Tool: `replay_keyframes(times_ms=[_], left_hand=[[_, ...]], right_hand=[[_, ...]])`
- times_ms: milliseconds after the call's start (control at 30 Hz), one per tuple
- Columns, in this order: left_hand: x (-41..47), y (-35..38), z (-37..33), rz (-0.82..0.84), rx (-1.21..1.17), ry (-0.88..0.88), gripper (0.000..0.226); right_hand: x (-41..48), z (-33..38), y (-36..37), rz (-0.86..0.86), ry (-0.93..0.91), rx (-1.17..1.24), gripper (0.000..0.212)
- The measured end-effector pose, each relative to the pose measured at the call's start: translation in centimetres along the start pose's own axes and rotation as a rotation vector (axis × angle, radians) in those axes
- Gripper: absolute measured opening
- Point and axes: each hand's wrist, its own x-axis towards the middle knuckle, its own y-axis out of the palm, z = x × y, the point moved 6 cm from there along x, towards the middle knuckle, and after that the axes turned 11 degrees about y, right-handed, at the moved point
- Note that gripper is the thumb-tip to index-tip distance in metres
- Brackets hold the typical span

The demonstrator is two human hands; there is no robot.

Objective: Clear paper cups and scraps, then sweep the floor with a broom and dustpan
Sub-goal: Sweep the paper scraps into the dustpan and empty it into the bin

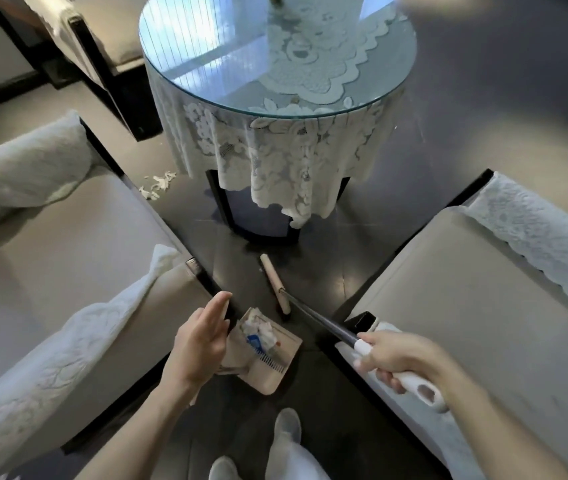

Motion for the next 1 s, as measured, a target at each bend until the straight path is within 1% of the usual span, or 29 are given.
replay_keyframes(times_ms=[167,300,367,433,533,600,633,700,833,1000], left_hand=[[-1.8,-0.6,0.2,0.032,0.013,-0.002,0.045],[-3.0,-1.2,0.7,-0.001,0.031,-0.046,0.047],[-3.5,-1.3,0.6,0.007,0.040,-0.055,0.046],[-3.7,-1.4,0.4,0.025,0.067,-0.049,0.045],[-3.2,-1.7,0.7,-0.001,0.076,-0.060,0.044],[-2.6,-1.9,1.2,-0.033,0.072,-0.076,0.044],[-2.4,-1.9,1.4,-0.047,0.064,-0.076,0.045],[-2.2,-1.8,1.8,-0.053,0.024,-0.075,0.045],[-1.6,-1.4,2.5,-0.019,-0.040,-0.077,0.047],[-2.3,-1.0,2.7,0.030,-0.090,-0.071,0.044]], right_hand=[[-1.2,0.5,-0.8,-0.035,-0.035,-0.023,0.068],[-0.3,3.6,-1.6,-0.113,-0.077,-0.081,0.070],[0.6,5.4,-1.5,-0.144,-0.107,-0.126,0.071],[1.5,6.8,-0.6,-0.188,-0.125,-0.278,0.071],[2.8,7.3,1.5,-0.237,-0.095,-0.543,0.068],[3.2,6.7,3.0,-0.226,-0.069,-0.665,0.064],[3.3,6.0,3.7,-0.201,-0.051,-0.689,0.064],[3.0,4.0,5.1,-0.121,0.001,-0.618,0.069],[1.5,-1.2,8.0,-0.036,0.082,-0.289,0.075],[-2.1,-5.9,12.5,0.049,0.100,-0.077,0.073]])
